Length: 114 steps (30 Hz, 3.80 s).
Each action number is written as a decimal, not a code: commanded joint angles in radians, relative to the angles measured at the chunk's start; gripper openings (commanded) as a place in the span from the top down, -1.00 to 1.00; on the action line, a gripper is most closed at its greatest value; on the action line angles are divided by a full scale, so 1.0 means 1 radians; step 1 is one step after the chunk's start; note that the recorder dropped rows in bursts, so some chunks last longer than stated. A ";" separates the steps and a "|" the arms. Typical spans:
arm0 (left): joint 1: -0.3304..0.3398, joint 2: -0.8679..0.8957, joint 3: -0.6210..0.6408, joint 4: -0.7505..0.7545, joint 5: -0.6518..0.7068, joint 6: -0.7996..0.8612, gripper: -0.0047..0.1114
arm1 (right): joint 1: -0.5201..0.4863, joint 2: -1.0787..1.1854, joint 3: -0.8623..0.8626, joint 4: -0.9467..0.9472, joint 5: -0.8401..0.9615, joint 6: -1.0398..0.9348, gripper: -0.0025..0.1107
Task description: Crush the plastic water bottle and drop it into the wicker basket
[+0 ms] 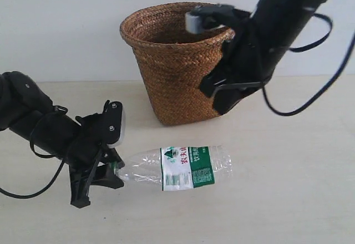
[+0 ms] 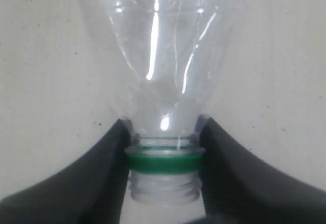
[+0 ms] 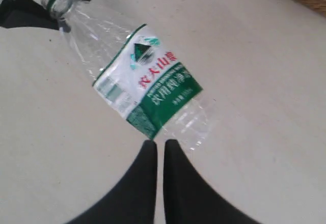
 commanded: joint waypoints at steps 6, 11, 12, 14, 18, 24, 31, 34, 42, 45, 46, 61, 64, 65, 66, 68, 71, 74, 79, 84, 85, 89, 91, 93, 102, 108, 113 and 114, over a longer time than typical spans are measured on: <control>0.000 -0.157 0.001 -0.012 0.075 -0.035 0.84 | -0.238 -0.156 0.149 -0.050 0.015 -0.005 0.96; 0.000 -0.252 -0.053 -0.012 0.093 -0.085 0.84 | -0.349 -0.156 0.239 -0.050 -0.023 -0.018 0.96; 0.000 -0.264 -0.067 -0.012 0.108 -0.085 0.84 | -0.363 -0.156 0.253 -0.050 -0.036 -0.021 0.96; 0.000 -0.286 -0.107 -0.012 0.158 -0.085 0.84 | -0.379 -0.153 0.277 -0.043 -0.081 -0.021 0.96; 0.000 -0.291 -0.242 -0.004 0.153 -0.073 0.84 | -0.379 -0.152 0.299 -0.016 -0.138 -0.023 0.96; -0.010 -0.191 -0.394 -0.152 -0.315 -0.013 0.76 | -0.379 -0.152 0.299 -0.014 -0.131 -0.023 0.96; -0.046 -0.011 -0.593 -0.199 -0.382 0.097 -0.86 | -0.379 -0.152 0.299 0.031 -0.104 -0.023 0.96; -0.048 -0.015 -0.593 -0.199 -0.385 0.110 -0.51 | -0.379 -0.152 0.299 0.031 -0.112 -0.030 0.96; -0.048 -0.069 -0.542 -0.191 -0.376 0.081 0.80 | -0.379 -0.152 0.299 0.032 -0.131 -0.030 0.96; -0.048 -0.116 -0.497 -0.189 -0.376 0.078 0.83 | -0.379 -0.152 0.299 0.032 -0.156 -0.031 0.96; -0.048 -0.129 -0.485 -0.189 -0.376 0.078 0.83 | -0.379 -0.152 0.299 0.032 -0.158 -0.031 0.96; -0.048 -0.315 -0.278 -0.184 -0.342 -0.261 0.83 | -0.379 -0.152 0.299 -0.111 -0.239 0.008 0.96; -0.040 -0.319 -0.248 -0.157 -0.344 -0.305 0.83 | -0.379 -0.153 0.299 -0.254 -0.222 0.086 0.96; -0.034 -0.319 -0.239 -0.141 -0.349 -0.323 0.83 | -0.379 -0.153 0.299 -0.299 -0.208 0.113 0.96; -0.027 -0.319 -0.232 -0.113 -0.353 -0.344 0.83 | -0.379 -0.153 0.299 -0.334 -0.192 0.135 0.96; -0.010 -0.319 -0.218 -0.046 -0.381 -0.388 0.83 | -0.379 -0.153 0.299 -0.377 -0.166 0.163 0.96; 0.023 -0.319 -0.211 0.099 -0.404 -0.389 0.83 | -0.379 -0.153 0.299 -0.391 -0.128 0.171 0.96; 0.050 -0.325 -0.211 0.153 -0.390 -0.449 0.83 | -0.379 -0.153 0.299 -0.388 -0.118 0.171 0.96; 0.057 -0.331 -0.211 0.158 -0.183 -0.590 0.83 | -0.379 -0.153 0.299 -0.388 -0.140 0.171 0.96; 0.057 -0.331 -0.211 0.218 0.172 -0.534 0.83 | -0.379 -0.153 0.299 -0.388 -0.156 0.171 0.96; 0.057 -0.331 -0.211 0.237 0.204 -0.553 0.83 | -0.379 -0.153 0.299 -0.388 -0.156 0.171 0.96; 0.057 -0.331 -0.211 0.415 0.248 -0.825 0.83 | -0.379 -0.153 0.299 -0.387 -0.138 0.171 0.96; 0.059 -0.331 -0.211 0.559 0.278 -0.996 0.83 | -0.379 -0.153 0.299 -0.391 -0.120 0.171 0.96; 0.066 -0.331 -0.211 0.697 0.322 -1.172 0.83 | -0.379 -0.153 0.299 -0.402 -0.103 0.173 0.96; 0.129 -0.384 -0.195 0.822 0.440 -1.440 0.84 | -0.381 -0.249 0.299 -0.418 -0.090 0.241 0.96; 0.129 -0.543 -0.098 0.830 0.309 -1.515 0.84 | -0.379 -0.347 0.299 -0.348 -0.096 0.252 0.96; 0.129 -0.725 0.038 0.826 0.182 -1.581 0.84 | -0.379 -0.512 0.405 -0.339 -0.234 0.254 0.96; 0.129 -0.742 0.053 0.826 0.170 -1.594 0.84 | -0.379 -0.537 0.433 -0.339 -0.269 0.260 0.96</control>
